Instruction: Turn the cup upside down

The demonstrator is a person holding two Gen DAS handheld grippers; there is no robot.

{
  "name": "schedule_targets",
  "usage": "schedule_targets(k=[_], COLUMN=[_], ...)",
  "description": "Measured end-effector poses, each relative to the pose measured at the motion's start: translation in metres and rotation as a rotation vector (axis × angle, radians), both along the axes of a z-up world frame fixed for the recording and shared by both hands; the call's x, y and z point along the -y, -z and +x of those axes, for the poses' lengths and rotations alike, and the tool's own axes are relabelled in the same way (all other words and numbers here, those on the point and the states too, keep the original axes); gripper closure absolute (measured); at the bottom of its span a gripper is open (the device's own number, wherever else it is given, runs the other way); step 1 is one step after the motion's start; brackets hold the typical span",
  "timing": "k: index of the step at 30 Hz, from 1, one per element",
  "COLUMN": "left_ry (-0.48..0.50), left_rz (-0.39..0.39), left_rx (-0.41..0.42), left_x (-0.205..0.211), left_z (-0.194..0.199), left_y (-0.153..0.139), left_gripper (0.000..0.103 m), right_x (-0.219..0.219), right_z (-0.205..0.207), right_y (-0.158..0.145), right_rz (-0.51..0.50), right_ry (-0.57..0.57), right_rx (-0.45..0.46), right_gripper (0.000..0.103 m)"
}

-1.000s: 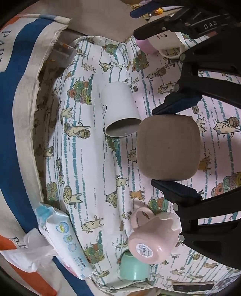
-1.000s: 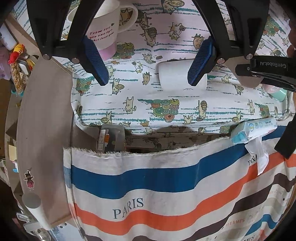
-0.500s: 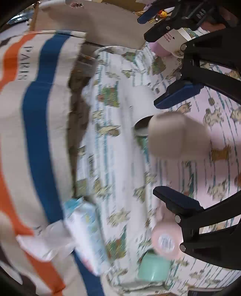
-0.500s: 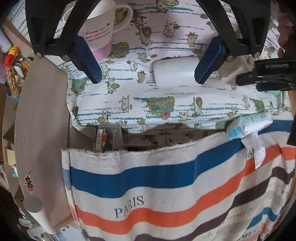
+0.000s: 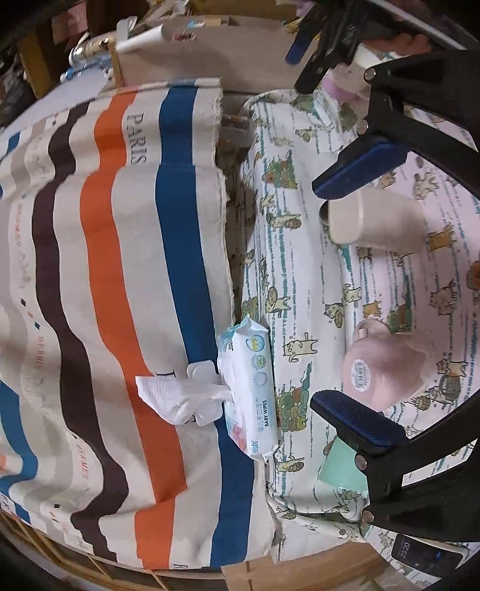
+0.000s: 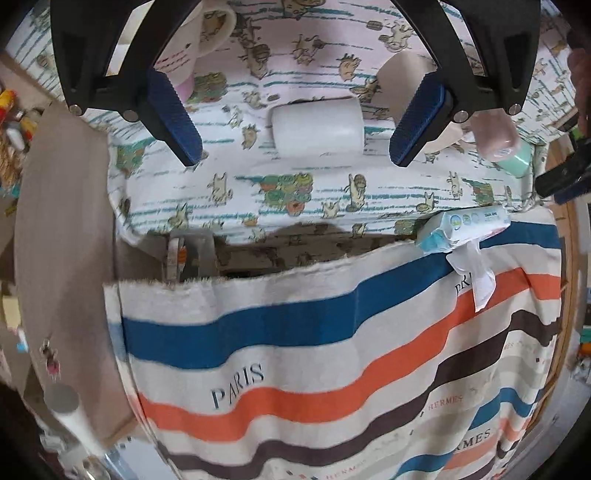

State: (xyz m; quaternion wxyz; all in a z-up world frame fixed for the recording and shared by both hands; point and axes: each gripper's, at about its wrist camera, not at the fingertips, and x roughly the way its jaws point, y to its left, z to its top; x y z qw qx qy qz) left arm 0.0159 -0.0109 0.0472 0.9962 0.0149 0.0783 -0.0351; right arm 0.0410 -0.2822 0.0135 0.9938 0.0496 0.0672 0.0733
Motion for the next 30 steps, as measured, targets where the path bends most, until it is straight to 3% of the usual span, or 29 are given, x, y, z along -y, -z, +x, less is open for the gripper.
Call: schedule_targets(k=[4,10,30], left_ry=[0.029,0.03,-0.057], left_rz=[0.042,0.036,-0.032], left_rx=[0.034,0.042,-0.089], left_x=[0.006,0.007,-0.012], left_z=[-0.016,-0.017,0.011], left_y=[0.01,0.029,0.044], left_gripper=[0.0,0.0,0.0], right_x=[-0.002,-0.023,-0.059], right_z=[0.013,0.02,0.012], right_y=[0.005,0.002,0.017], right_rz=[0.02,0.04,-0.07], right_ry=[0.016,-0.101,-0.072], right_rx=[-0.083,-0.159,-0.098], right_gripper=[0.001,0.001,0.001])
